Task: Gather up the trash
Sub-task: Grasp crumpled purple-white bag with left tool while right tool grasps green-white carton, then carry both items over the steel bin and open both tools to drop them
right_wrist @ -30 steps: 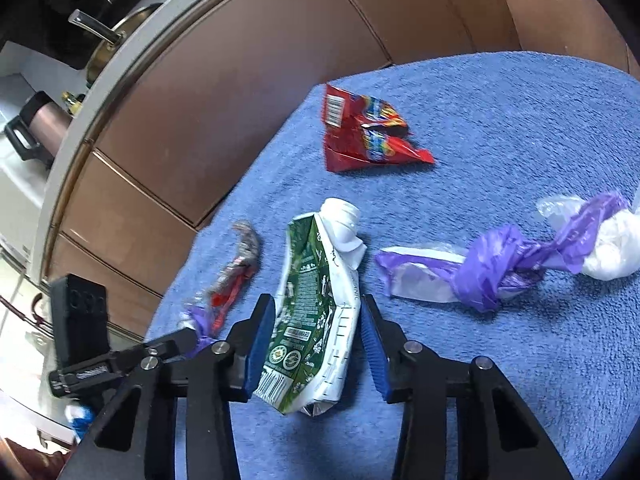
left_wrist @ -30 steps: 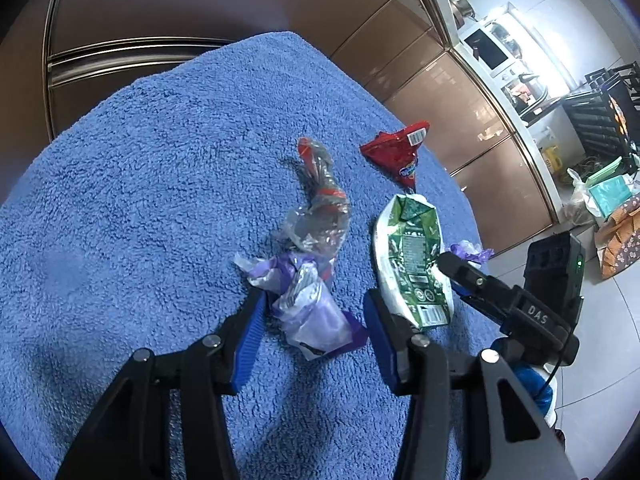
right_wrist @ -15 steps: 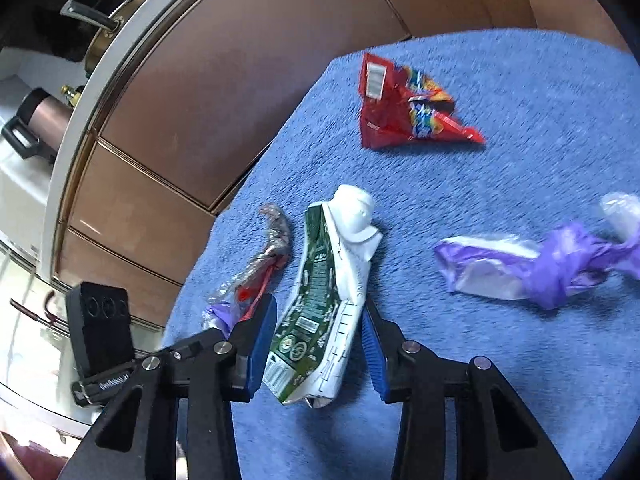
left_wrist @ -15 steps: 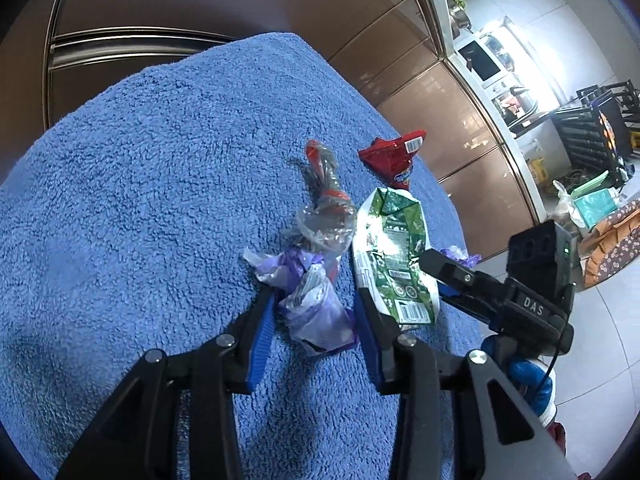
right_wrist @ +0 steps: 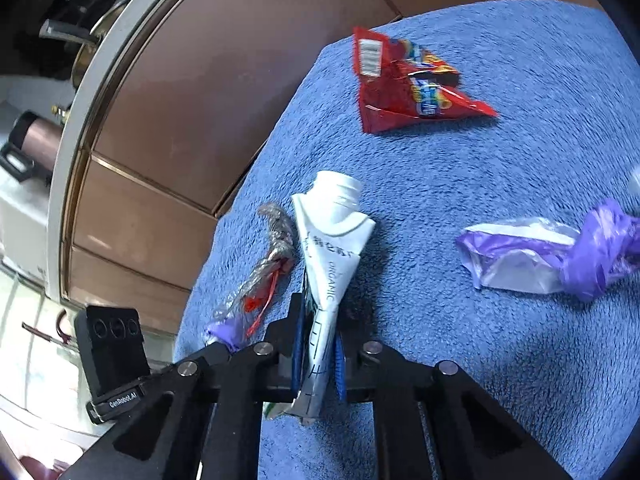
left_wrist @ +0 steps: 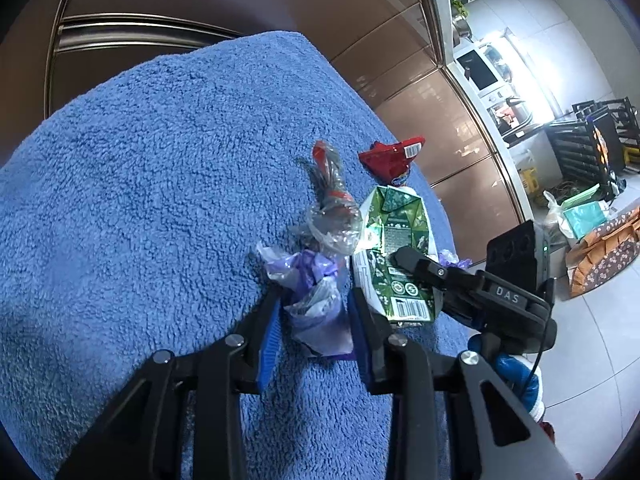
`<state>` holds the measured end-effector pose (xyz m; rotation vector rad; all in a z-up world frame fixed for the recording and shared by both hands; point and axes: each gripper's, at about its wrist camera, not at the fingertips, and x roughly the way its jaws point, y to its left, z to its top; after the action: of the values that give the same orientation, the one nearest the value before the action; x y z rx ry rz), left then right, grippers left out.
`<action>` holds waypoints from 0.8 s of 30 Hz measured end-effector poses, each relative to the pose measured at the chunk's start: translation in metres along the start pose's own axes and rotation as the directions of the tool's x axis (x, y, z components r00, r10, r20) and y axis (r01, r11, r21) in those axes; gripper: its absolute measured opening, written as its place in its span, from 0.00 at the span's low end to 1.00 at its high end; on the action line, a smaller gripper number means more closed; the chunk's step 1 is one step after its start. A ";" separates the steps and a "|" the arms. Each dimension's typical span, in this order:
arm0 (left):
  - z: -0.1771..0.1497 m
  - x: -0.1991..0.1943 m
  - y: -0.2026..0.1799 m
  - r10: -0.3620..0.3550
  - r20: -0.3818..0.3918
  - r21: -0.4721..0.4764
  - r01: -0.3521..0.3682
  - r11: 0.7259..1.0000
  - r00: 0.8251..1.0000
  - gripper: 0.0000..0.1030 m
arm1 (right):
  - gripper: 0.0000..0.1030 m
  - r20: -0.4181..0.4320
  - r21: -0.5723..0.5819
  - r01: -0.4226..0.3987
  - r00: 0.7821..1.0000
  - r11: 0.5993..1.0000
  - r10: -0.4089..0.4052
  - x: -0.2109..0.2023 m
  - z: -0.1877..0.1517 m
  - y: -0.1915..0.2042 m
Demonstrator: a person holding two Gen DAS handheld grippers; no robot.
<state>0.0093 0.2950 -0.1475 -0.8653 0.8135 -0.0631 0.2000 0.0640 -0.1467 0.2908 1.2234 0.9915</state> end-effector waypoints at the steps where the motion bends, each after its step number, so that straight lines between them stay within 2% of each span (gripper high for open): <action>1: -0.001 -0.002 0.001 -0.002 0.000 -0.004 0.002 1.000 1.000 0.29 | 0.10 0.008 0.007 -0.005 1.000 1.000 0.005 -0.001 0.000 -0.003; 12: -0.010 -0.015 0.003 -0.007 0.003 -0.030 0.007 1.000 1.000 0.28 | 0.10 0.072 0.019 -0.050 0.996 0.999 0.048 -0.034 -0.010 -0.001; 24: -0.014 -0.042 -0.018 -0.004 0.030 0.017 0.003 1.000 1.000 0.28 | 0.10 0.189 0.041 -0.087 0.979 0.995 0.078 -0.093 -0.037 -0.001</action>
<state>-0.0248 0.2890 -0.1146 -0.8503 0.7826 -0.0599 0.1673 -0.0189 -0.1009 0.4668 1.0724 0.9833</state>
